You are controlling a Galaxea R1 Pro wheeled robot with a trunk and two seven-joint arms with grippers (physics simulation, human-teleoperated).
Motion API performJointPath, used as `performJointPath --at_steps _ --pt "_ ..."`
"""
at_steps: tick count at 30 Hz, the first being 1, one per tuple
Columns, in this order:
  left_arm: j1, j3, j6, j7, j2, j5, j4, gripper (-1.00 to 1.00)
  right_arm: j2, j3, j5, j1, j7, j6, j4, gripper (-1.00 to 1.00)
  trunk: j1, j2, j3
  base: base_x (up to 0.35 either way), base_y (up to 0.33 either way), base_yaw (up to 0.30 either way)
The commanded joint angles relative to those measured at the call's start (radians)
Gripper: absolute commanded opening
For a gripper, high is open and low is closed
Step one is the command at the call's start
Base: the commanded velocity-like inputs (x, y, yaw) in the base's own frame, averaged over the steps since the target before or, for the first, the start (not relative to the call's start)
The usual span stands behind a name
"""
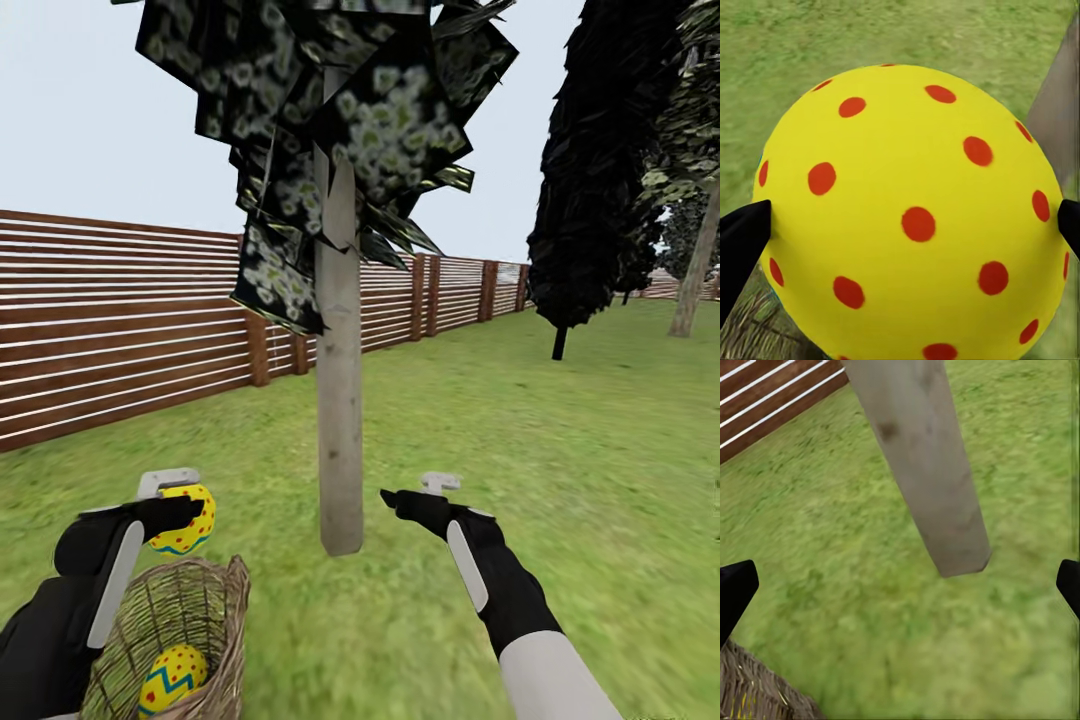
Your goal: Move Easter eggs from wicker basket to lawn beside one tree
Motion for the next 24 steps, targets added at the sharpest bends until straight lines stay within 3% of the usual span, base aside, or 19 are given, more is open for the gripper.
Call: performJointPath --at_steps 1,10,17,24 --pt "-0.001 0.0 0.004 0.01 0.0 0.011 -0.001 -1.0 0.0 0.0 -0.004 -0.001 0.0 0.005 -0.001 1.0 0.0 0.0 0.0 0.0 0.0 -0.167" --pt "-0.001 -0.004 0.004 0.01 -0.002 0.011 -0.002 -1.0 -0.001 0.0 -0.006 -0.001 -0.003 0.005 0.001 1.0 0.0 0.0 0.012 0.0 -0.18 -0.181" --pt "-0.001 -0.008 0.004 0.01 -0.022 0.01 -0.002 -1.0 -0.001 0.0 -0.005 -0.001 -0.002 0.005 0.001 1.0 0.0 0.0 0.018 0.0 -0.279 -0.119" --pt "0.001 -0.062 0.004 0.011 -0.023 0.007 -0.001 -1.0 -0.001 0.0 -0.005 -0.001 -0.006 0.006 0.001 1.0 0.0 0.0 0.019 0.0 -0.281 -0.005"
